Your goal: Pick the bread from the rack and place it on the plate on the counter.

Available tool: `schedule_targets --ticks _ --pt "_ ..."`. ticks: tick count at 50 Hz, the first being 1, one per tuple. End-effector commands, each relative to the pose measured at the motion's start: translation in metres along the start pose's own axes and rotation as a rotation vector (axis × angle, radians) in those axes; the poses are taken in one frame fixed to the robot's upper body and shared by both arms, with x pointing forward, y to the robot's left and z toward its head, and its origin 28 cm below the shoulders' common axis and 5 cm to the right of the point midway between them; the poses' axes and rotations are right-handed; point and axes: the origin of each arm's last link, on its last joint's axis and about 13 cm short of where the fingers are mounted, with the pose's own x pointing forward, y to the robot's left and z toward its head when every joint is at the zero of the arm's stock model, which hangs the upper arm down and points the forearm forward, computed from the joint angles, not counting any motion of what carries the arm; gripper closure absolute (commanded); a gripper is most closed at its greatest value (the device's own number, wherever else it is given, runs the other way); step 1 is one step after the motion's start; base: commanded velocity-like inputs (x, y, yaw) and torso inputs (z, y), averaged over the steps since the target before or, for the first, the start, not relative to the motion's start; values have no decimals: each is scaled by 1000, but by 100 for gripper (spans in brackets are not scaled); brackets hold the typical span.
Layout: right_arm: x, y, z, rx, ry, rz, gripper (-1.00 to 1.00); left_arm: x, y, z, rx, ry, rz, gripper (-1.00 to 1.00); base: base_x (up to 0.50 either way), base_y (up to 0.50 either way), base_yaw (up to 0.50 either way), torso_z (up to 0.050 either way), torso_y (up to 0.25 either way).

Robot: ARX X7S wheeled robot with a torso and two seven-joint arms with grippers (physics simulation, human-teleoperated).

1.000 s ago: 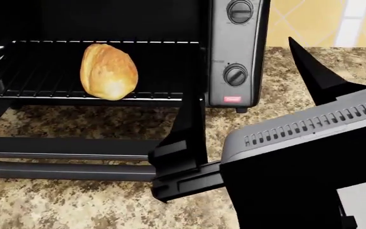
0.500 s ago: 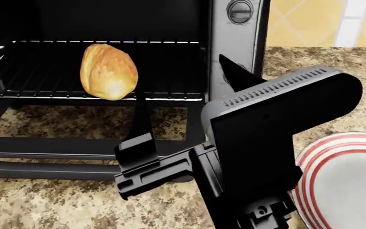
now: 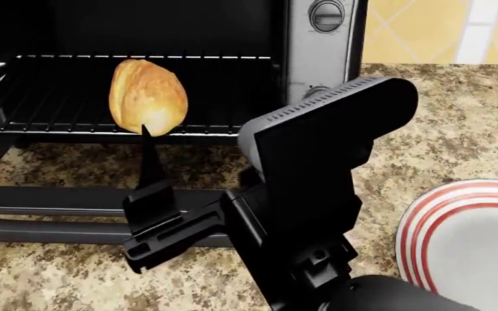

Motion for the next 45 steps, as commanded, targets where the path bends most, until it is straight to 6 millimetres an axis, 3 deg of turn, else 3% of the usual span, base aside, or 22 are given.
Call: schedule_targets --ticks 1,7,45 --pt "7 -2 -2 43 49 35 -100 0 -2 -1 5 12 -16 -100 0 0 0 0 0" --pt "17 -11 -1 24 76 24 -100 0 -3 -3 -3 15 -22 -100 0 0 0 0 0" --pt "62 -25 -4 -29 189 103 -100 -5 -2 -4 5 30 -31 -100 0 0 0 0 0"
